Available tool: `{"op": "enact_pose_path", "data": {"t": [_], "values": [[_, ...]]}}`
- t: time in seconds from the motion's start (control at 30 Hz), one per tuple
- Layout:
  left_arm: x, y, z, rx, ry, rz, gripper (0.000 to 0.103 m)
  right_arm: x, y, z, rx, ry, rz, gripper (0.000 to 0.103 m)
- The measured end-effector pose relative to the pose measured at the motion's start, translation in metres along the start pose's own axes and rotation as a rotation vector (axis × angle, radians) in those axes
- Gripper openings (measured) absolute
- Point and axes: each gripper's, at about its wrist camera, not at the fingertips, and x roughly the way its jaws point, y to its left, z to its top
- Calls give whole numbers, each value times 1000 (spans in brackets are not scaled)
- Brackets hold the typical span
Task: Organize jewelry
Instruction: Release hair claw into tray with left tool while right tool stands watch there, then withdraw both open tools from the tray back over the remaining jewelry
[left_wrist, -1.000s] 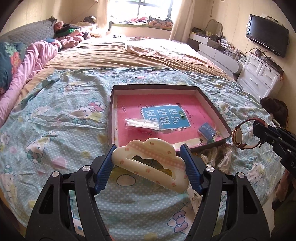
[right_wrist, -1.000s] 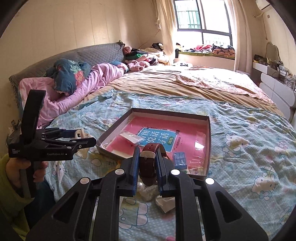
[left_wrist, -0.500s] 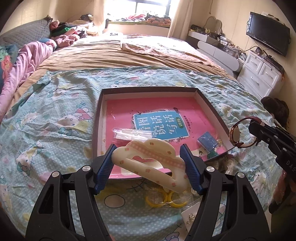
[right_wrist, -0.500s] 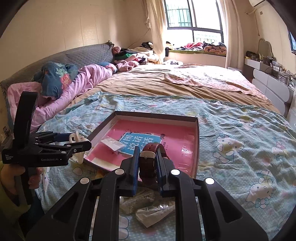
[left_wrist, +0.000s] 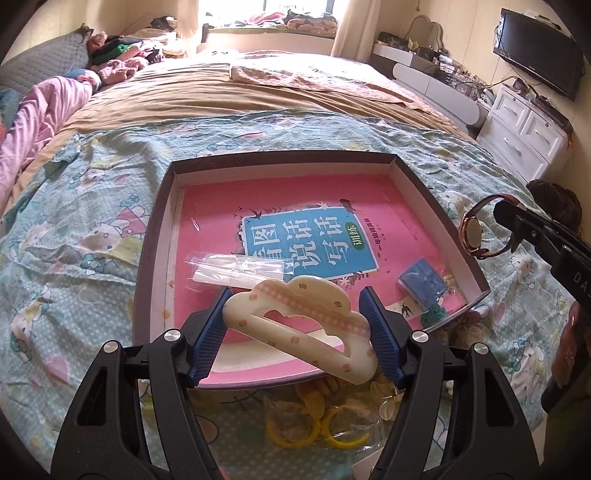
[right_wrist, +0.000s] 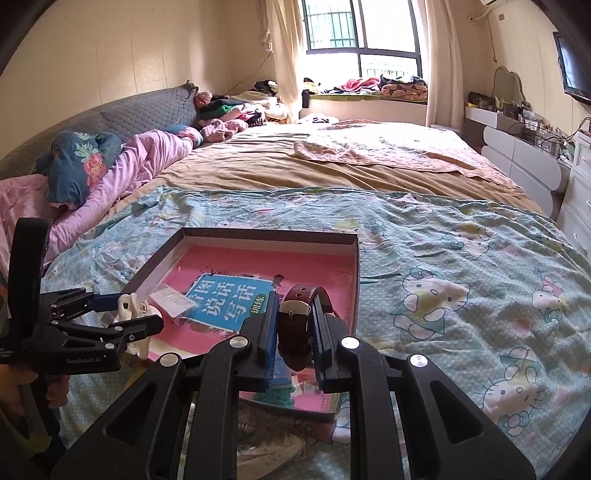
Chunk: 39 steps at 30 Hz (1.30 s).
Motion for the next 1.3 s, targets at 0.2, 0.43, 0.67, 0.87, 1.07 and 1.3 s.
{"op": "enact_pose_path", "data": {"t": [0.2, 0.43, 0.67, 0.87, 1.07, 1.3], "values": [[15, -1, 0, 0, 16, 11, 62, 27, -4, 2, -15, 25, -17, 15], [25, 4, 0, -7, 27, 34, 62, 55, -5, -2, -40, 68, -65, 15], [31, 9, 1, -21, 35, 49, 62, 63, -2, -7, -36, 79, -60, 16], [32, 12, 1, -28, 31, 50, 67, 49, 1, -4, -15, 47, -36, 49], [30, 13, 1, -33, 28, 45, 72, 31, 3, -7, 12, 30, -12, 61], [18, 13, 3, -40, 4, 44, 81, 7, 2, -11, 43, -4, -10, 75]]}}
